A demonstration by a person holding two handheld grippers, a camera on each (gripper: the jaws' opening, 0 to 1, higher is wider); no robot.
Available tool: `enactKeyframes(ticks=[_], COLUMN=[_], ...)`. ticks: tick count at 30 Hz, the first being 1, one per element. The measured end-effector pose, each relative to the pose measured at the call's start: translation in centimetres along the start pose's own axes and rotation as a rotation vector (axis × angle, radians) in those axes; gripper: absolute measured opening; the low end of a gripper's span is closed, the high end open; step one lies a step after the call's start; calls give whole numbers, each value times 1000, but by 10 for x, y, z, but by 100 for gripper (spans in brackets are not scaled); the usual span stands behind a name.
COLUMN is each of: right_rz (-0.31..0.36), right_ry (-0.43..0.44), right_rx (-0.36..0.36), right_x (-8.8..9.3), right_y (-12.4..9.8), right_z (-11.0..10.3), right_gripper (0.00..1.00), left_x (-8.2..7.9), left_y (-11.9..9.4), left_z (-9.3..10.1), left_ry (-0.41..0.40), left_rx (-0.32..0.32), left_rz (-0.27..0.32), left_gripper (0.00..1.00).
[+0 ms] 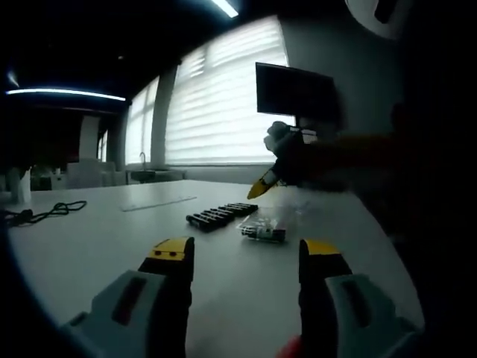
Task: Grip medicine bottles put into box
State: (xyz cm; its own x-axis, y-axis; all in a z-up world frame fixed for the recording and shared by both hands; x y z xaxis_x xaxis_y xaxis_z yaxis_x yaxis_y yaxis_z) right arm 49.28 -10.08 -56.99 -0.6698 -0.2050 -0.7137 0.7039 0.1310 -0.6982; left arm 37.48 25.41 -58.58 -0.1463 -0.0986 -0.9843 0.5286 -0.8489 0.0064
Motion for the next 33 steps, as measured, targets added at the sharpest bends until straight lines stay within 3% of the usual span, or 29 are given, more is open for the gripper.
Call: enactKeyframes(ticks=[13,33], right_rz=[-53,-99], right_ry=[5,39], right_rx=[-11,-7], right_x=[-2,6], right_y=[14,27], right_z=[15,19], right_gripper=[15,10], left_x=[-2,-2], left_y=[-1,-1], left_z=[-2,-2], left_ry=[-24,-30], left_rx=[-2,-6], left_rz=[19,29], left_gripper=[49,49])
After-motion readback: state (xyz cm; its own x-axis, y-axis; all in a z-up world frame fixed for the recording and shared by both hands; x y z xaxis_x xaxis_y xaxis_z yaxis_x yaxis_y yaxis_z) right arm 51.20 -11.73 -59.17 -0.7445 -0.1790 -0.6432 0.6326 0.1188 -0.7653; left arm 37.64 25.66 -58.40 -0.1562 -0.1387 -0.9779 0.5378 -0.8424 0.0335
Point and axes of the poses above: the point that each gripper's makers call its tool centre point, and the gripper's own axes: y roughly forward along the fingers, z roughly to its right, x roughly out of its underside, the point moved 8 cm from there along -y, roughly backward along the fingers, and after that the axes turned 11 degrees about -y, right-handed, at the moved point
